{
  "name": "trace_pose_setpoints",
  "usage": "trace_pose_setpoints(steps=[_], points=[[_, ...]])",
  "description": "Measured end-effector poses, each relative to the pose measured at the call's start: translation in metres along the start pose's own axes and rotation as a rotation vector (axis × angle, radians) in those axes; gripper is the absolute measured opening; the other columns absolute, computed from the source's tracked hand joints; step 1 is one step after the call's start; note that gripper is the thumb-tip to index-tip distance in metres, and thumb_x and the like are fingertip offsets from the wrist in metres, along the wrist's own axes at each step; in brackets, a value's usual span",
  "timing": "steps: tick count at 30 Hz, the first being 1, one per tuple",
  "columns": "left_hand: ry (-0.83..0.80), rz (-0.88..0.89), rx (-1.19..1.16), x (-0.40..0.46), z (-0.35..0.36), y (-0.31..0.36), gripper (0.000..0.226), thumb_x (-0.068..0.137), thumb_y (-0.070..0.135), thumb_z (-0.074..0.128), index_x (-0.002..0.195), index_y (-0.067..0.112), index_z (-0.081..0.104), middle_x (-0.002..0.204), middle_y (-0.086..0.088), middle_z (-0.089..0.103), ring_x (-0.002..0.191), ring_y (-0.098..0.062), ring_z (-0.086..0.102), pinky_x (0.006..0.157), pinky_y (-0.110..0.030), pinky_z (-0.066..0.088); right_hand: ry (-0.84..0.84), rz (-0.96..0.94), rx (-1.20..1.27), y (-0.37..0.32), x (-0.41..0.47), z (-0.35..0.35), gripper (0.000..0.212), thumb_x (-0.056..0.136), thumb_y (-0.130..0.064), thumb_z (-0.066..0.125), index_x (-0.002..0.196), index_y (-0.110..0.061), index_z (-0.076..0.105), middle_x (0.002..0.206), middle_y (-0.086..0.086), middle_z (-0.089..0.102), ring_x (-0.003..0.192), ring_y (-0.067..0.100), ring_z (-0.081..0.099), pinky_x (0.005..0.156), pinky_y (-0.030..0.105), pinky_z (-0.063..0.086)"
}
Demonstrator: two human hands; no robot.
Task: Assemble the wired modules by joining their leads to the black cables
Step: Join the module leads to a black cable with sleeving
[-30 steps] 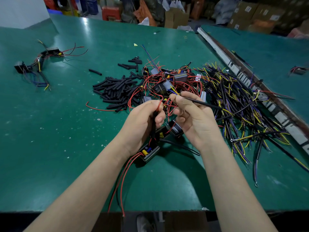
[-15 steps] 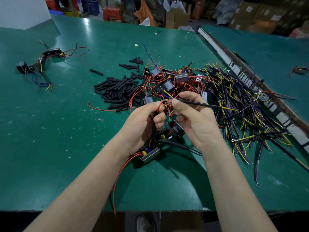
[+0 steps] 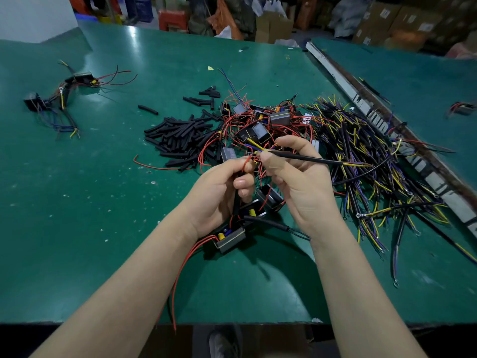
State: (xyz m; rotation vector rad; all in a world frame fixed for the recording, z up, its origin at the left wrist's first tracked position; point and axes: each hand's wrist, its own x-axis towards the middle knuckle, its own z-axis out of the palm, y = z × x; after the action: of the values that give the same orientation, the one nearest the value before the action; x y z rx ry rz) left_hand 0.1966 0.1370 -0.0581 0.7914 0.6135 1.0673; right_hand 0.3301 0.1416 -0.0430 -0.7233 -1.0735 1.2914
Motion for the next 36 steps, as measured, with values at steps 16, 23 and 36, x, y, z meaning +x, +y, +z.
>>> trace_pose_setpoints(steps=[16,23,36], points=[[-0.046,-0.009,-0.031,-0.001,-0.002,0.000,0.016,0.082,0.032,0.047,0.071,0.021,0.042,0.049,0.011,0.031,0.046,-0.006,0.030,0.052,-0.019,0.028,0.011,-0.013,-0.015,0.002,0.000,0.001,0.026,0.080,0.005,0.067,0.093,-0.014,0.057,0.067,-0.004,0.067,0.056,0.004,0.057,0.056,0.013,0.044],[-0.020,-0.025,0.042,-0.001,0.000,-0.001,0.026,0.097,0.026,0.035,0.073,0.019,0.041,0.050,0.011,0.031,0.047,-0.006,0.030,0.052,-0.020,0.028,0.032,-0.021,-0.014,0.002,0.000,0.002,0.025,0.081,0.005,0.067,0.091,-0.015,0.057,0.068,-0.004,0.069,0.059,0.004,0.060,0.058,0.014,0.046],[0.034,0.177,0.285,0.004,-0.005,-0.009,0.025,0.101,0.019,0.040,0.079,0.014,0.052,0.053,0.012,0.040,0.049,-0.003,0.035,0.049,-0.013,0.031,0.133,0.092,0.162,-0.001,0.002,0.001,0.030,0.065,-0.009,0.072,0.087,-0.020,0.055,0.083,0.015,0.052,0.053,0.006,0.050,0.048,0.014,0.035]])
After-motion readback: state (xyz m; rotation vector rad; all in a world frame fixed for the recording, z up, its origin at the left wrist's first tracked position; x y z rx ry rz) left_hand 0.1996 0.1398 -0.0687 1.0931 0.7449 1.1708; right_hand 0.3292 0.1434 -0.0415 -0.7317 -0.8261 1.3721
